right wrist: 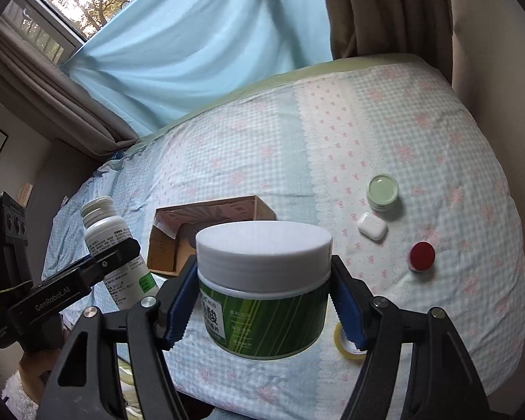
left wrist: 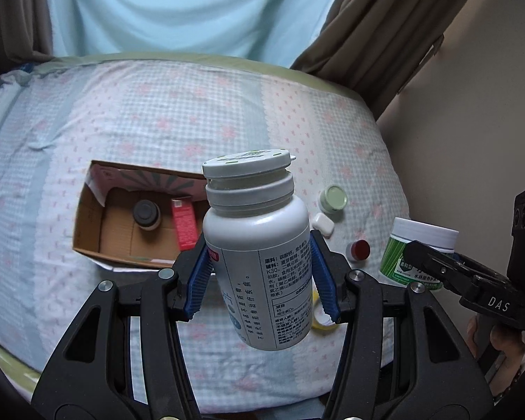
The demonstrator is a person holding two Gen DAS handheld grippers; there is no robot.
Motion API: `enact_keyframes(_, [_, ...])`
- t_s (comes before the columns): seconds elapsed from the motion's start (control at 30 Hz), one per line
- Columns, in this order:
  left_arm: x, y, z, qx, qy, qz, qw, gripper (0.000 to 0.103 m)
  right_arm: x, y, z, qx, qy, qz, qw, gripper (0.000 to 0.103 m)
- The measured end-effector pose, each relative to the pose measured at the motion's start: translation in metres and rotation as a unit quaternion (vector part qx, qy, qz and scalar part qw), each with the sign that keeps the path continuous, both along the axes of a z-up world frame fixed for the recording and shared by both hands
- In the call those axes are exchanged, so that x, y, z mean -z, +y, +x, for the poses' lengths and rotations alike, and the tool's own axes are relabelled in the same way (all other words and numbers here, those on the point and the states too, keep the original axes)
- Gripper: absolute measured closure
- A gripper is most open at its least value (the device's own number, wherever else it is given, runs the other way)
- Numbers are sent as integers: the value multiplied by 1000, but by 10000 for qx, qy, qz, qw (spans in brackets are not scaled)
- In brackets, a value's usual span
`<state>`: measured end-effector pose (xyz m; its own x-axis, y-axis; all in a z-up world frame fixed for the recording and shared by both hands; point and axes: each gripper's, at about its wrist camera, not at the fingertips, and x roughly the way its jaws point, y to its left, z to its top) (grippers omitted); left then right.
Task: Organize rigid objects
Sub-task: 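Carry the pill bottle and green-labelled jar over the cardboard box with both tools, then lower both items into the box and open both tools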
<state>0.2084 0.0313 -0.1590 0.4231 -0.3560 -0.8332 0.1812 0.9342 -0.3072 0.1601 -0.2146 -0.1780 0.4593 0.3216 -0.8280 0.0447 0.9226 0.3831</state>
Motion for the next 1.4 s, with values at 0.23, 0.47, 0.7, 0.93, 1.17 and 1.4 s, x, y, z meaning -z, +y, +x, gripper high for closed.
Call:
enact_keyframes(0.23, [5,94,13,376,20,81,9993,54,-5,92,8,315,-102,36,9994,37])
enact_keyframes(0.47, [29,162,44,483,209,206,9984,54,10,166,30,361,30,28,9993,37])
enact_keyframes(0.7, [76,184,90,438,539,257,9973,54,57,206,69,122,429,-188,9988,37])
enact_keyframes(0.93, [137,182,131,379,1033,403,9931,54,117,232,109,-337,886,-513,9942,37])
enact_keyframes(1.17, [201,169,165,486,1518,590,9855,54,188,268,116,-1119,1294,-967,9805,37])
enact_keyframes(1.4, [239,159,180,690,1788,883,9775,54,238,283,113,-1451,1670,-1163,9683,37])
